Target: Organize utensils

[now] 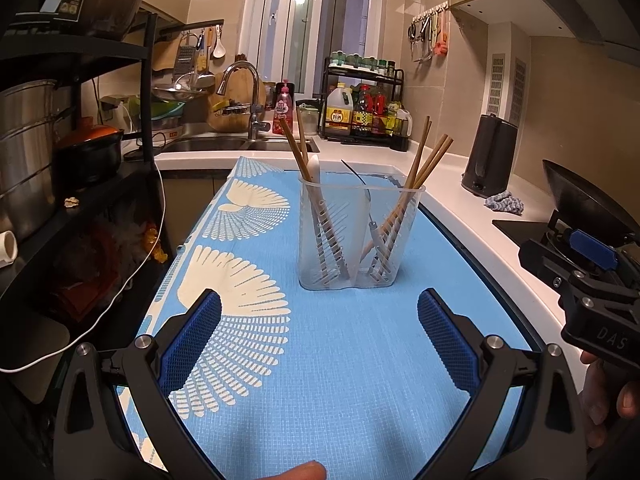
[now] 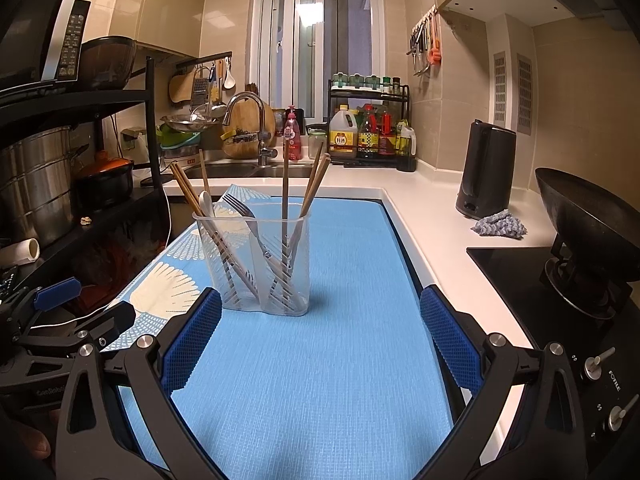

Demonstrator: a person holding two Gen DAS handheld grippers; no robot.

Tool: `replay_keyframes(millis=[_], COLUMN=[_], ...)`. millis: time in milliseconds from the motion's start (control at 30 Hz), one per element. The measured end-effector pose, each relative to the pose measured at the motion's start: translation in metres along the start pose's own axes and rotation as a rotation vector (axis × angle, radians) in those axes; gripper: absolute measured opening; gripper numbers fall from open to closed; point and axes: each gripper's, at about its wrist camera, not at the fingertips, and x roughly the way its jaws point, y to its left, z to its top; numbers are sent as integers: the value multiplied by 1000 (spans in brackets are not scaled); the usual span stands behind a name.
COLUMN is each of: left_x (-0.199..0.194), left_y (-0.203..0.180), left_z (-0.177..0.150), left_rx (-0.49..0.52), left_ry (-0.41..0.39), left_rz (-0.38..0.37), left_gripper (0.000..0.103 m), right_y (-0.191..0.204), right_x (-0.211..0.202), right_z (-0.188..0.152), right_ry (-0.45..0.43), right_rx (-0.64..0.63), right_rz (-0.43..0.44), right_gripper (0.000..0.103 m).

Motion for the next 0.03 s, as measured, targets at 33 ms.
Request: replay_keyframes(millis=[33], left_x=[0], left_y=[0], left_z=[0], left_rx=[0], left_ry=[1], left_rz=[0], left_gripper=[96], right_y=[0], right_x=[0], right_z=[0], right_ry=[1], right_rx=[1], right_rz=[0], right_gripper=[98])
